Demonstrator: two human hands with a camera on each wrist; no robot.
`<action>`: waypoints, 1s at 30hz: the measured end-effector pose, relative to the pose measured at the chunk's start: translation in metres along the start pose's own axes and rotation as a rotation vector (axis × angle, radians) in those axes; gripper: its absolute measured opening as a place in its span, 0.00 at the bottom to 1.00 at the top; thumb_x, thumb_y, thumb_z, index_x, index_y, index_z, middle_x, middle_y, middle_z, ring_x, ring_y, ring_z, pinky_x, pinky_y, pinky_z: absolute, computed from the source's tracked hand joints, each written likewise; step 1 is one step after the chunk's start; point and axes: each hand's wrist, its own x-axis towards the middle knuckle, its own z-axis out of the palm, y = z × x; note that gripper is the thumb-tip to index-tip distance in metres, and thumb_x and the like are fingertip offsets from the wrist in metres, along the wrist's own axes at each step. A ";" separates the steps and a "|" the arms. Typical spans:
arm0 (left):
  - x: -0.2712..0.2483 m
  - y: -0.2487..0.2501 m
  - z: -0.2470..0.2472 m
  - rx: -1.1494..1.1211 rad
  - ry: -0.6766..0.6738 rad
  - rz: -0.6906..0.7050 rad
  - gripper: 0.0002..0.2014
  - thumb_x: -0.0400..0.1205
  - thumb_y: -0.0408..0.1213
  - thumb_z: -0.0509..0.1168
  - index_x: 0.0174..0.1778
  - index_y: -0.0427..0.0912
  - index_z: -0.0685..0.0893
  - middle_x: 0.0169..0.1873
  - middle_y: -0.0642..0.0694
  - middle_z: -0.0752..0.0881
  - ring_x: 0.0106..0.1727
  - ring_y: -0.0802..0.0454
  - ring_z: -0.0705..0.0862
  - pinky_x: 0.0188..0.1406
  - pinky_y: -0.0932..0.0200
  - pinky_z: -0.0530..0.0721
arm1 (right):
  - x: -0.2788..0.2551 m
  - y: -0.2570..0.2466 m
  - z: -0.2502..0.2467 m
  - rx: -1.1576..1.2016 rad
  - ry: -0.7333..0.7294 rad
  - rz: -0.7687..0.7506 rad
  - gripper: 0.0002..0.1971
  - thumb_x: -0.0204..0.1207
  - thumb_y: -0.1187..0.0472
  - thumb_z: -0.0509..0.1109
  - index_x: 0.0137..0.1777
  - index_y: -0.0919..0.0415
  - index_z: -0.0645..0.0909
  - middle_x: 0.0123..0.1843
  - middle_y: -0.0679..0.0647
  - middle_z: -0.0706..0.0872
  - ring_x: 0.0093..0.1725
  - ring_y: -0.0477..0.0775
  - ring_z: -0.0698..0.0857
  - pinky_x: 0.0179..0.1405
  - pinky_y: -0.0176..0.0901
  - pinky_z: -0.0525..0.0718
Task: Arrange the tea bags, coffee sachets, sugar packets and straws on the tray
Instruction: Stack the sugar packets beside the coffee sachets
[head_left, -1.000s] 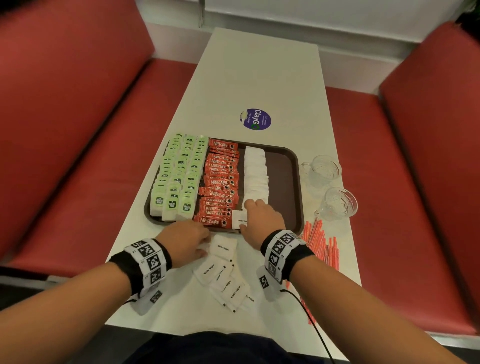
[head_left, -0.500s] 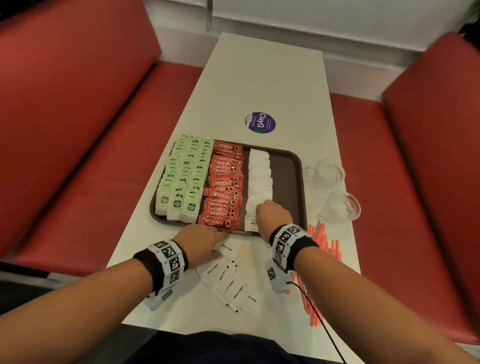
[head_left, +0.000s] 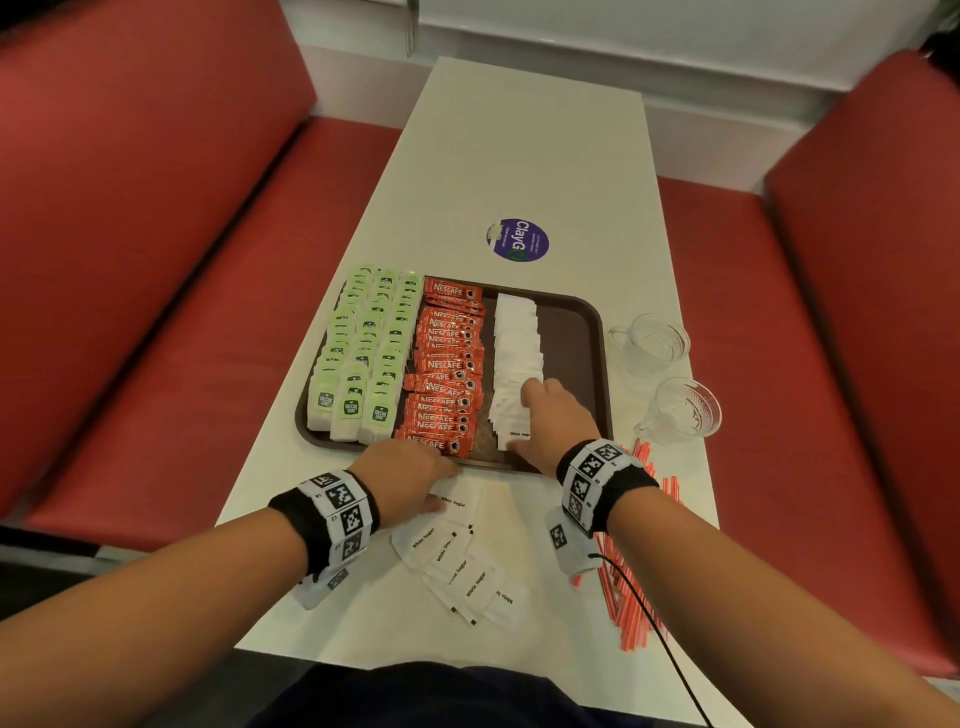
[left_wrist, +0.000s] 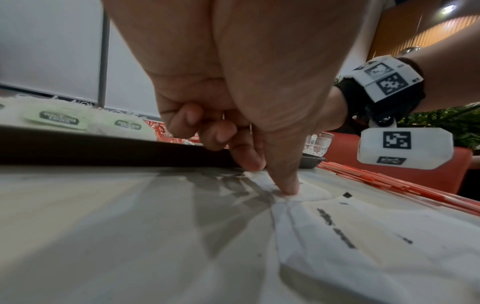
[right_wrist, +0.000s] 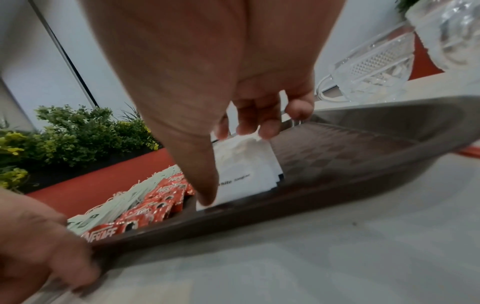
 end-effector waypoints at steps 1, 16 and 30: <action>0.001 0.001 0.000 0.004 -0.012 0.011 0.27 0.84 0.57 0.64 0.78 0.55 0.72 0.61 0.50 0.84 0.62 0.48 0.83 0.51 0.53 0.81 | 0.000 0.001 -0.001 -0.008 -0.031 -0.024 0.25 0.71 0.51 0.80 0.62 0.54 0.72 0.59 0.54 0.75 0.55 0.57 0.79 0.55 0.54 0.85; 0.008 0.009 -0.009 -0.041 -0.203 -0.038 0.20 0.80 0.57 0.70 0.62 0.50 0.79 0.47 0.52 0.83 0.46 0.50 0.80 0.42 0.55 0.77 | -0.002 -0.010 -0.004 0.006 -0.018 -0.086 0.16 0.78 0.53 0.74 0.62 0.55 0.77 0.61 0.55 0.78 0.59 0.59 0.80 0.58 0.55 0.84; -0.023 -0.025 -0.034 -0.064 0.016 -0.059 0.04 0.80 0.45 0.62 0.44 0.52 0.80 0.41 0.54 0.81 0.42 0.52 0.81 0.43 0.54 0.84 | -0.036 -0.046 0.008 0.061 -0.258 -0.378 0.14 0.72 0.45 0.77 0.48 0.51 0.79 0.44 0.48 0.84 0.44 0.52 0.82 0.44 0.47 0.83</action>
